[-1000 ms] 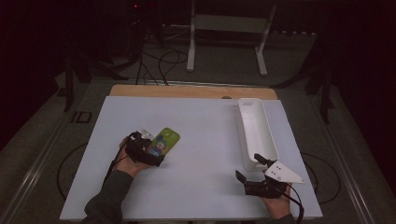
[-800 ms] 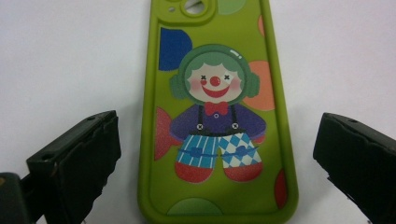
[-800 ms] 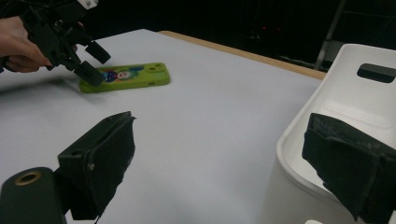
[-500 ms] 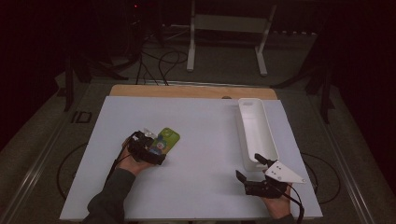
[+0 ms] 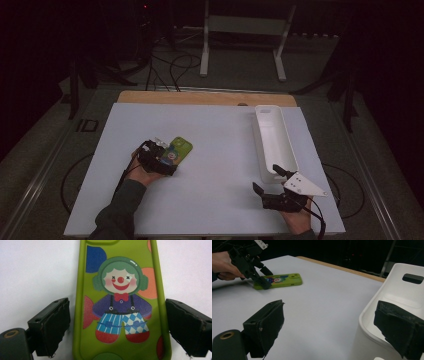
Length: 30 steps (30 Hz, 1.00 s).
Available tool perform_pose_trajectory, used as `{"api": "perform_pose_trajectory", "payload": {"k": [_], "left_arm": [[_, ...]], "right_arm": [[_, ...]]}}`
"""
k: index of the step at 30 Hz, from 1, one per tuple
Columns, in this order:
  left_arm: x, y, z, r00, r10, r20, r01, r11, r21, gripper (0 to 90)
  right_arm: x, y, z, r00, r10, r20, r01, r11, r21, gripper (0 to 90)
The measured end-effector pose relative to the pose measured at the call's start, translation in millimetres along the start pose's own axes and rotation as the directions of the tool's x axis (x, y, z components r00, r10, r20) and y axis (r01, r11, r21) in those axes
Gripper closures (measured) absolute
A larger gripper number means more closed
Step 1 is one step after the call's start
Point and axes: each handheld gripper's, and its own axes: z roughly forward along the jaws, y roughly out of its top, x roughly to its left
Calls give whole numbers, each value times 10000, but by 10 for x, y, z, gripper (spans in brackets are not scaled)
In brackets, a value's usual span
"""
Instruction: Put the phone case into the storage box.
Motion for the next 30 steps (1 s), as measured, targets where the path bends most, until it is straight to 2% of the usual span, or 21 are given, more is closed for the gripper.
{"api": "perform_pose_trajectory", "payload": {"k": [4, 8, 15, 22, 30], "left_arm": [[-15, 7, -16, 9999, 103, 54, -103, 9999, 70, 150], [-18, 22, -18, 9999, 131, 45, -132, 9997, 184, 157], [-56, 21, -33, 9989, 419, -187, -418, 9991, 70, 164], [-60, 23, -56, 9979, 473, -432, -479, 9988, -138, 164], [-46, 34, -156, 9973, 327, -661, -368, 9974, -621, 163]], "right_arm": [[2, 0, 3, 10000, -19, 4, 19, 10000, 12, 89], [4, -1, 4, 10000, -10, 3, 10, 10000, 31, 89], [-3, -1, 0, 10000, 36, 15, -36, 10000, 25, 89], [-2, -2, 2, 10000, 25, 23, -25, 10000, 30, 89], [-1, -1, -1, 10000, 67, 15, -67, 10000, 31, 89]]}}
